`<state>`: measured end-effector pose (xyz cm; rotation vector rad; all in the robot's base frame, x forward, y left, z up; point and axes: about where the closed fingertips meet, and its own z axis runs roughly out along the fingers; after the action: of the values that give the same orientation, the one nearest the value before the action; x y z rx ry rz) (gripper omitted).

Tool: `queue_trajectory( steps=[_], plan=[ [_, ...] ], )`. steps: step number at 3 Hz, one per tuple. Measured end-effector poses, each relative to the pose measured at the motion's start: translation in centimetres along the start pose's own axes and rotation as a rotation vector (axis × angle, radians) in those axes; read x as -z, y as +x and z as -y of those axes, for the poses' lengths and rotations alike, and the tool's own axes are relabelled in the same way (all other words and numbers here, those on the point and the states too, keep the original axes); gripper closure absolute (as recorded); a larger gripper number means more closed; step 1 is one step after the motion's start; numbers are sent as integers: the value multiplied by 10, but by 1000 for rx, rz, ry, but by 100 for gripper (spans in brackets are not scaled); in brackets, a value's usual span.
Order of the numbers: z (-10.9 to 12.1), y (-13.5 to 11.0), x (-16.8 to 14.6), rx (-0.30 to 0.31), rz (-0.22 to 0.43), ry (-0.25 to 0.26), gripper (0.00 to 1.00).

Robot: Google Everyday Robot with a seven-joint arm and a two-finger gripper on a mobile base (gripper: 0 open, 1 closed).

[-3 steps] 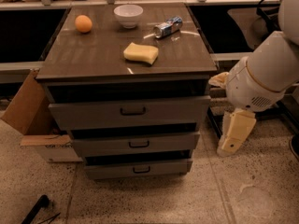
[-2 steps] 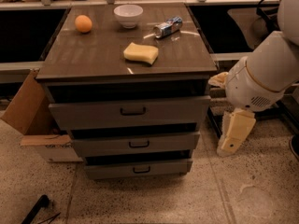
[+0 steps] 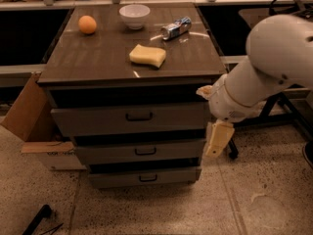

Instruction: Open top drawer

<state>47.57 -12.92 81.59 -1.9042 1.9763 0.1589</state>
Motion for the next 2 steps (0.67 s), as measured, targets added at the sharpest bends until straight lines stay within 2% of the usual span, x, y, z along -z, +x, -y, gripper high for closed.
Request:
queue_trajectory(
  steps=[1, 2],
  plan=[
    [37, -13, -83, 31, 38, 25, 0],
    [37, -13, -83, 31, 38, 25, 0]
  ],
)
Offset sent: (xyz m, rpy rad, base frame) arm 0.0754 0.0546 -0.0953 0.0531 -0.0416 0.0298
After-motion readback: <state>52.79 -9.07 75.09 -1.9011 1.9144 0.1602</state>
